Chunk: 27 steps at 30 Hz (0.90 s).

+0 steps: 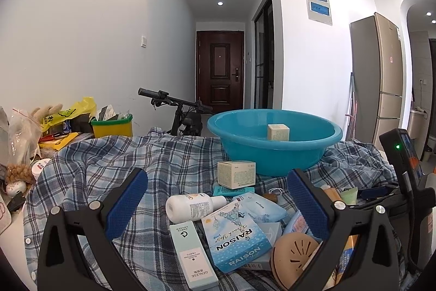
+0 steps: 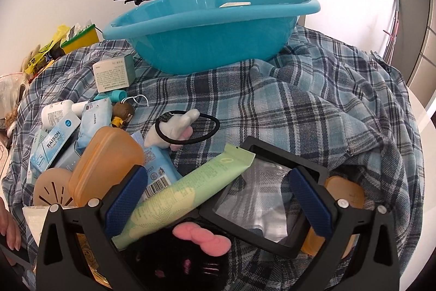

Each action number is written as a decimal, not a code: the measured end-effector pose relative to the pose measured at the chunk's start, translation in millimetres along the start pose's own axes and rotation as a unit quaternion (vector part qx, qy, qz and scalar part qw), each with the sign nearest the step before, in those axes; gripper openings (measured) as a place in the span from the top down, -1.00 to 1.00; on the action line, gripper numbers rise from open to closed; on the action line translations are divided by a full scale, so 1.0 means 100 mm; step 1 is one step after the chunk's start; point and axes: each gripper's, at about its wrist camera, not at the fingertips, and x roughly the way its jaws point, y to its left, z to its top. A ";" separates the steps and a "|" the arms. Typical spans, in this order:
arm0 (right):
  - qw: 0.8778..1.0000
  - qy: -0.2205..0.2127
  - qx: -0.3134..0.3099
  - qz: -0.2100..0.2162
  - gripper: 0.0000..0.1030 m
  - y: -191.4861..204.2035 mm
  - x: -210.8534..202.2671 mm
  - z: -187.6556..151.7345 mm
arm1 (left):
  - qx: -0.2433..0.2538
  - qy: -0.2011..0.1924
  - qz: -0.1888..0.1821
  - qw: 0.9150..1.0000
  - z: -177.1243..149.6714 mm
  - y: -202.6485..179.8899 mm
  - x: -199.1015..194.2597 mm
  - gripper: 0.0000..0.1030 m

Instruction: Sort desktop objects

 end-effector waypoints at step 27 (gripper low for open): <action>1.000 0.000 0.000 0.000 -1.00 0.00 0.00 0.00 | -0.002 -0.001 0.000 1.000 0.01 0.00 -0.01 -1.00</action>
